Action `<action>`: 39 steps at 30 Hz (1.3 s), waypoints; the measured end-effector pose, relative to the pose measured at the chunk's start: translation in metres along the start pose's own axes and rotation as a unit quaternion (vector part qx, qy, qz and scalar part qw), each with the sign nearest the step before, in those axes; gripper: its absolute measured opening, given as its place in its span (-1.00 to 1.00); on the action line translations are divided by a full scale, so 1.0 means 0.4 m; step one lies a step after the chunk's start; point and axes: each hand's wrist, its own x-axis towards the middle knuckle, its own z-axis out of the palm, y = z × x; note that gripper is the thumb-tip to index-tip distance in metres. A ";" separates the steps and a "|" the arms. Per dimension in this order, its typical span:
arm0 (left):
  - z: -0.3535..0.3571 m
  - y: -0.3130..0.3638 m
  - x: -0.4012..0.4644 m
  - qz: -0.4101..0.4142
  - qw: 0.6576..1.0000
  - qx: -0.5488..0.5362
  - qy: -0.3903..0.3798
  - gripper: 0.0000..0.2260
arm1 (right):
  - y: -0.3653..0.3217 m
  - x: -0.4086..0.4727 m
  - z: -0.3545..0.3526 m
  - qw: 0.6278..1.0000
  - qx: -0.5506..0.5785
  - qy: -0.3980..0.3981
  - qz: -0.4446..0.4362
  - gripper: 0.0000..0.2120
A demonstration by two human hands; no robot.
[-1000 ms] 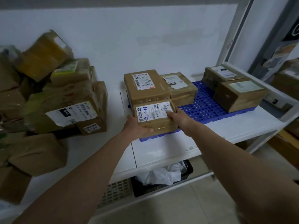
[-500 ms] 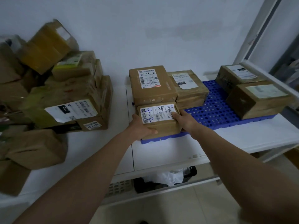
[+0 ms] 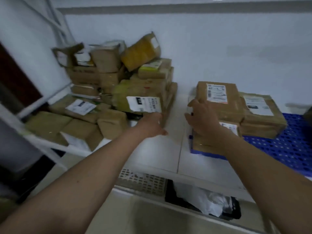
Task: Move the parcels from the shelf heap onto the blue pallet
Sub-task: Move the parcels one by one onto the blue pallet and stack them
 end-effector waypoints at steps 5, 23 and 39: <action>-0.105 -0.204 -0.123 -0.081 0.992 0.090 0.036 -0.73 | -0.203 -0.002 0.107 0.990 0.019 -0.099 -0.101 -0.61; -0.413 -0.841 -0.367 -0.174 0.974 0.119 0.088 -0.28 | -0.891 0.004 0.389 0.959 0.005 -0.211 -0.190 -0.65; -0.535 -1.101 -0.210 -0.208 0.973 -0.041 0.090 0.08 | -1.087 0.135 0.598 0.948 -0.132 -0.249 -0.144 -0.09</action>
